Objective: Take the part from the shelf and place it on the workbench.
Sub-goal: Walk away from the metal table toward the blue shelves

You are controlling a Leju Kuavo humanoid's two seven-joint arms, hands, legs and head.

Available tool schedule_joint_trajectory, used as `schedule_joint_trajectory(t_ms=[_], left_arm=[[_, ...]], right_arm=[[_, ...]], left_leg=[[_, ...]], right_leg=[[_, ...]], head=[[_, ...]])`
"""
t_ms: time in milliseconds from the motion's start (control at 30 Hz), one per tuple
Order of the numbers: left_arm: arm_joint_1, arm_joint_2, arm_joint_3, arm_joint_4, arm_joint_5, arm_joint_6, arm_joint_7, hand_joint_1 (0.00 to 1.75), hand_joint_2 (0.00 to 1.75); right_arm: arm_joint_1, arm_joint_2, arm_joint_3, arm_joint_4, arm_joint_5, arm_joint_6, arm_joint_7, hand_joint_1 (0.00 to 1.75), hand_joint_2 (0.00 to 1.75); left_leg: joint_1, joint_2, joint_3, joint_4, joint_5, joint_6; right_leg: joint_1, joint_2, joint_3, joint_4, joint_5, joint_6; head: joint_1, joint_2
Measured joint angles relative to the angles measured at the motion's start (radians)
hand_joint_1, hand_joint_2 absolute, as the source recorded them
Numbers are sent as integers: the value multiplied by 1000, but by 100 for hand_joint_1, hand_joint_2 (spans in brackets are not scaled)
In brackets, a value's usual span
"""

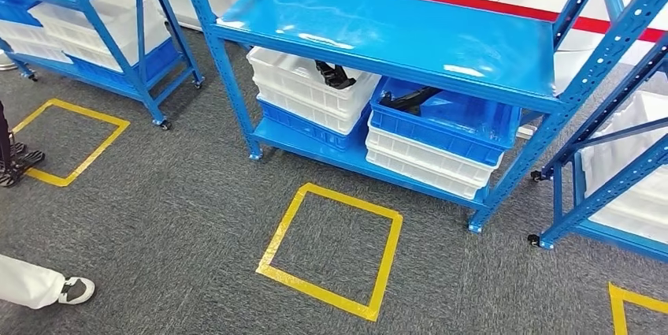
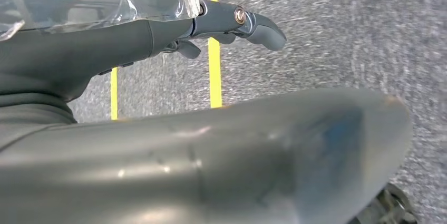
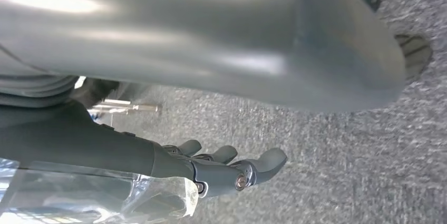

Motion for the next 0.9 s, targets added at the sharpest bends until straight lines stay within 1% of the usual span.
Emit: schedule_joint_trajectory(t_ms=[33,67,100,133,167,200,233,267,300,333,367,400,433,467,500,533,567,600,633,667,700,733,767,800,833,867,900], left_arm=[[0,0,0,0,0,0,0,0,0],[-1,0,0,0,0,0,0,0,0],[-2,0,0,0,0,0,0,0,0],[-2,0,0,0,0,0,0,0,0],[-2,0,0,0,0,0,-1,0,0],[-1,0,0,0,0,0,-1,0,0],[0,0,0,0,0,0,-1,0,0],[3,0,0,0,0,0,-1,0,0],[4,0,0,0,0,0,-1,0,0],[5,0,0,0,0,0,-1,0,0],[5,0,-1,0,0,0,-1,0,0],[4,0,-1,0,0,0,-1,0,0],[3,1,0,0,0,0,-1,0,0],[2,2,0,0,0,0,-1,0,0],[1,2,0,0,0,0,-1,0,0],[0,2,0,0,0,0,-1,0,0],[-1,2,-1,0,0,0,-1,0,0],[-1,1,-1,0,0,0,-1,0,0],[-2,0,-1,0,0,0,-1,0,0],[-3,0,-1,0,-1,0,-2,0,0],[-3,-1,-1,0,-1,0,-3,0,0],[-2,-1,-1,0,-1,0,-3,0,0],[1,-1,-1,0,-1,0,-3,0,0],[3,-1,-2,0,-1,0,-3,0,0],[3,-1,-3,0,-1,0,-3,0,0],[3,-1,-5,0,0,0,-3,0,0],[2,-1,-6,0,0,0,-3,0,0]], right_arm=[[-1,1,0,0,0,0,0,0,0],[-1,1,0,0,-1,0,0,0,0],[0,1,0,0,-1,0,0,0,0],[0,1,0,0,-2,0,0,0,0],[-1,0,0,0,-2,0,0,0,0],[-2,0,0,0,-2,0,0,0,0],[-4,0,0,0,-3,0,0,0,0],[-4,0,0,0,-3,0,0,0,0],[-4,0,0,0,-3,0,0,0,0],[-3,0,0,0,-3,0,0,0,0],[-2,0,0,0,-3,0,0,0,0],[-1,0,0,0,-3,0,0,0,0],[-1,0,0,0,-3,0,0,0,0],[-2,1,0,0,-3,0,0,0,0],[-2,1,0,0,-3,0,0,0,0],[-2,2,0,0,-3,0,0,0,0],[-1,1,0,0,-3,0,0,0,0],[1,1,0,0,-3,0,0,0,0],[2,0,0,0,-3,0,0,0,0],[3,-1,0,0,-3,0,0,0,0],[3,-1,0,0,-4,1,0,0,0],[3,-1,0,0,-5,1,0,0,0],[2,-1,1,0,-7,1,0,0,0],[1,-1,1,0,-8,2,0,0,0],[2,-2,1,0,-9,1,0,0,0],[3,-2,1,0,-10,1,0,0,0],[4,-3,1,0,-11,0,0,0,0]], left_leg=[[-3,8,0,3,-3,-4],[-2,17,2,5,-4,-7],[0,19,2,8,-8,-11],[4,6,-2,21,-20,-17],[9,-17,-13,52,-42,-23],[13,-46,-37,108,-76,-30],[17,-72,-69,182,-115,-35],[19,-84,-103,256,-147,-38],[20,-90,-129,311,-165,-39],[20,-93,-138,327,-161,-38],[20,-96,-126,299,-138,-35],[20,-105,-96,235,-101,-30],[19,-127,-58,152,-63,-22],[18,-145,-26,79,-34,-17],[16,-159,-4,30,-16,-15],[14,-165,5,7,-11,-15],[12,-155,6,3,-10,-17],[14,-144,5,1,-6,-15],[15,-135,6,-2,-3,-11],[17,-124,5,-5,0,-5],[20,-112,4,-8,2,0],[19,-99,4,-8,3,3],[20,-85,2,-8,3,5],[20,-71,1,-8,3,5],[20,-57,0,-8,2,5],[22,-45,0,-7,2,3],[23,-35,2,-5,0,0]], right_leg=[[2,-1,2,-10,-1,-9],[3,13,0,-9,2,-19],[3,23,-2,-10,3,-26],[2,35,-3,-10,6,-31],[0,46,-5,-11,9,-38],[-1,58,-8,-11,12,-43],[-2,71,-12,-11,15,-47],[-2,84,-16,-11,17,-51],[-1,99,-18,-11,19,-52],[-1,114,-20,-11,21,-52],[-1,128,-20,-11,23,-51],[0,142,-20,-11,24,-49],[-1,154,-20,-11,26,-47],[0,167,-22,-10,28,-44],[1,178,-24,-10,30,-41],[1,188,-28,-10,32,-38],[1,198,-32,-10,34,-33],[0,203,-34,-10,36,-30],[-1,193,-38,-2,30,-27],[0,170,-48,22,12,-24],[-1,141,-66,66,-18,-21],[-1,113,-94,133,-57,-16],[-3,97,-125,206,-96,-11],[-5,91,-149,266,-121,-5],[-7,88,-158,296,-128,0],[-9,84,-144,281,-114,4],[-12,76,-112,228,-85,8]], head=[[0,0],[-1,0],[-1,0],[-1,0],[-1,0],[-1,0],[-1,0],[-2,0],[-2,0],[-2,0],[-2,0],[-2,0],[-2,0],[-2,0],[-1,0],[-1,0],[-1,0],[-1,0],[0,0],[0,0],[0,0],[1,0],[1,0],[1,0],[2,0],[2,0],[2,0]])
